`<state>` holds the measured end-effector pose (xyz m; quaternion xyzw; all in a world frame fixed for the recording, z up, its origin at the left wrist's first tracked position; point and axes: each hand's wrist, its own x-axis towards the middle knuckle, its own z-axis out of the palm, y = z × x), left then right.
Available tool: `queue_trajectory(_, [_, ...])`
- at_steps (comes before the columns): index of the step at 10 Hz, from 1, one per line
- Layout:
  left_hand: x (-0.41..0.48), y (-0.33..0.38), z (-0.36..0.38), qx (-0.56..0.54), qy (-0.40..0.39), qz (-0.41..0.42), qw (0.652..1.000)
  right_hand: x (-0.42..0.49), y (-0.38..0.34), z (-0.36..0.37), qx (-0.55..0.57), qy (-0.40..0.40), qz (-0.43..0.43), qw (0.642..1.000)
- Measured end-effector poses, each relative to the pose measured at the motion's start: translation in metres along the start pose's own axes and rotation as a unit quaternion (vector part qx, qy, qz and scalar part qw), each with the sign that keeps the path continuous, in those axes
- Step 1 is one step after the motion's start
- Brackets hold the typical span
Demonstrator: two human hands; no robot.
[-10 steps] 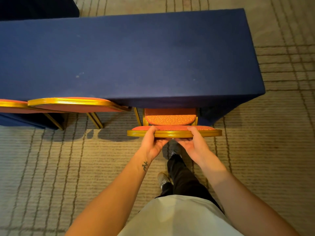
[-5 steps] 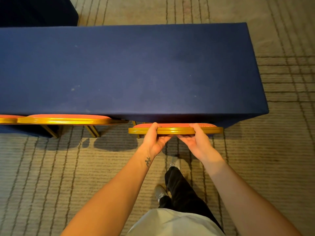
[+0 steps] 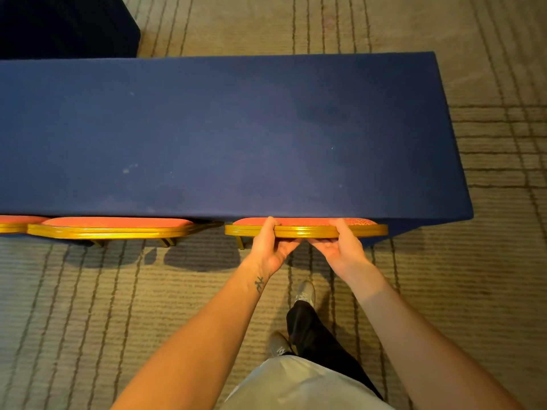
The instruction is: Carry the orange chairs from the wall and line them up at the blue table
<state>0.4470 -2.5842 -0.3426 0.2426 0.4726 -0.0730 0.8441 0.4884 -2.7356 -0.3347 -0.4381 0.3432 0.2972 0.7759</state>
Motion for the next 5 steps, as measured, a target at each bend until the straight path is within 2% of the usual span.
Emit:
queue_trajectory(2, [-0.018, 0.001, -0.005, 0.109, 0.011, -0.024, 0.994, -0.01, -0.003, -0.004, -0.005, -0.003, 0.014, 1.0])
queue_trajectory(3, [-0.031, 0.001, -0.008, 0.16, 0.017, -0.022, 0.987, -0.02, -0.005, -0.011, -0.013, 0.021, 0.042, 0.999])
queue_trajectory(5, [-0.053, 0.009, -0.015, 0.212, -0.012, -0.04, 0.976, -0.044, -0.008, -0.01, -0.085, 0.017, 0.085, 0.993])
